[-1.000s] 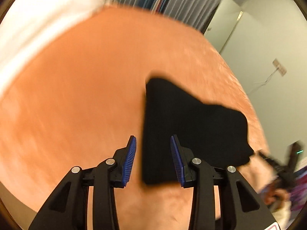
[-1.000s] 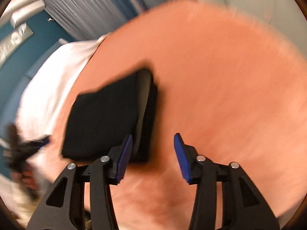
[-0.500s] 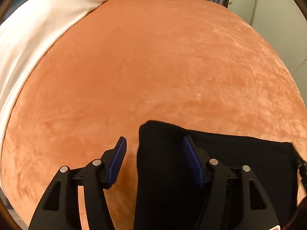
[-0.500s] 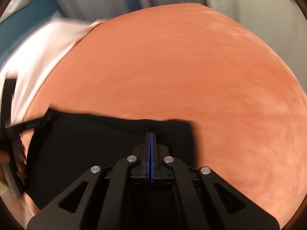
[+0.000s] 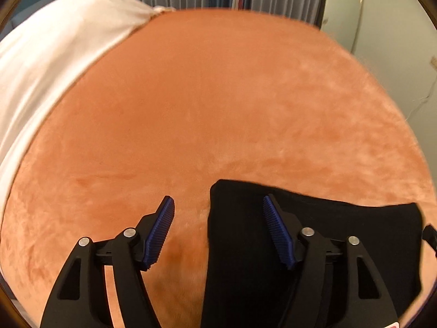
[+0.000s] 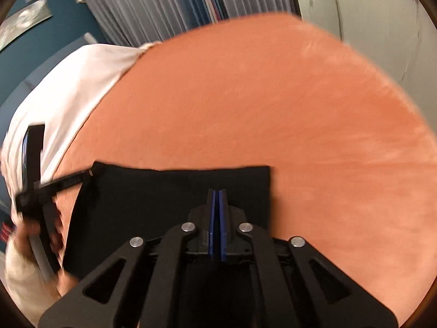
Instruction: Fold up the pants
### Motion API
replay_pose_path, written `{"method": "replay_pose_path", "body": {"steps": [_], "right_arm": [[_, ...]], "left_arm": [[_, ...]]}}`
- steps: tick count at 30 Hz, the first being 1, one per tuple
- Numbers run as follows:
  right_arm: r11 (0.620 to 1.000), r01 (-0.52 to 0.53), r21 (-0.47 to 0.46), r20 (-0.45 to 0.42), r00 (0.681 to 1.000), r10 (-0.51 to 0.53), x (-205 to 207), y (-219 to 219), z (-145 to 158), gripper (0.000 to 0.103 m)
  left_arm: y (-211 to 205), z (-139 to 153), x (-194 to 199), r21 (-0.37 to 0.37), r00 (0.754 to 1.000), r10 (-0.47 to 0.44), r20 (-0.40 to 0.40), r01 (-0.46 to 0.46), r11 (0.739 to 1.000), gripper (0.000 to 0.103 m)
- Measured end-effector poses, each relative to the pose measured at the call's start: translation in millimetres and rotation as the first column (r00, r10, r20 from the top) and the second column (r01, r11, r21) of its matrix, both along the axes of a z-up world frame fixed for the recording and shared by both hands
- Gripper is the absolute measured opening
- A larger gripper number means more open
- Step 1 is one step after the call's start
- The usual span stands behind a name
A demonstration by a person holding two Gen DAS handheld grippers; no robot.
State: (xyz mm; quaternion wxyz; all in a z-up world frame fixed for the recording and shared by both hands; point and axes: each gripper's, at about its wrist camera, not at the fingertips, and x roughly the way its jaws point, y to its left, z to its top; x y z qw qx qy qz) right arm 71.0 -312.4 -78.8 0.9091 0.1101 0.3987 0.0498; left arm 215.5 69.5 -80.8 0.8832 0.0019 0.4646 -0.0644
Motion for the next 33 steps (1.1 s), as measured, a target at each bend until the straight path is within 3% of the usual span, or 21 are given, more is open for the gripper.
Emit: {"method": "replay_pose_path", "body": {"steps": [3,8,9,11,12,21,22,23,25,29,33], "right_arm": [[0.994,-0.069,-0.090,0.002,0.998,0.069,-41.8,8.9,1.7,0.008],[0.948,-0.187,-0.259,-0.011,0.982,0.191,-65.2,57.9,-12.4,0.009],[0.939,-0.203,-0.277,-0.007,0.978,0.209,-54.6,70.9,-13.4,0.015],[0.918,-0.233,-0.320,0.013,0.968,0.250,-60.7,86.5,-13.2,0.043],[0.910,-0.247,-0.335,0.017,0.963,0.268,-58.8,93.7,-14.0,0.043],[0.858,-0.330,-0.393,-0.049,0.939,0.339,-29.6,123.3,-32.3,0.043],[0.859,-0.339,-0.383,-0.058,0.937,0.344,-27.0,123.3,-34.9,0.042],[0.867,-0.349,-0.356,-0.070,0.935,0.347,-24.3,122.0,-36.1,0.027],[0.902,-0.351,-0.253,-0.079,0.936,0.342,-21.1,114.9,-27.2,0.013],[0.901,-0.404,-0.157,-0.054,0.915,0.400,-45.7,109.8,-1.7,0.011],[0.912,-0.386,-0.141,-0.120,0.921,0.371,-40.8,96.1,-44.6,0.016]], "left_arm": [[4.0,25.6,-47.1,-0.012,0.998,-0.043,0.053,0.044,0.999,0.065],[3.6,24.6,-108.2,-0.001,0.995,-0.086,0.040,0.086,0.996,0.068],[3.1,20.0,-119.3,0.013,0.996,-0.082,0.030,0.081,0.997,0.068],[4.4,11.3,-131.6,0.027,0.997,-0.078,0.006,0.078,0.997,0.068],[3.9,6.7,-136.4,0.032,0.997,-0.077,-0.008,0.077,0.996,0.068],[-8.9,-21.5,-144.6,0.077,0.994,-0.081,-0.071,0.086,0.993,0.069],[-7.7,-24.6,-142.9,0.077,0.994,-0.073,-0.078,0.079,0.994,0.071],[-8.6,-26.9,-140.3,0.075,0.994,-0.067,-0.084,0.074,0.994,0.071],[-5.9,-31.0,-137.9,0.068,0.993,-0.063,-0.100,0.070,0.995,0.072],[-0.6,-19.8,-149.1,0.116,0.996,-0.060,-0.072,0.068,0.991,0.072],[-0.1,-32.7,-150.5,0.151,0.994,-0.062,-0.085,0.075,0.986,0.076]]}}
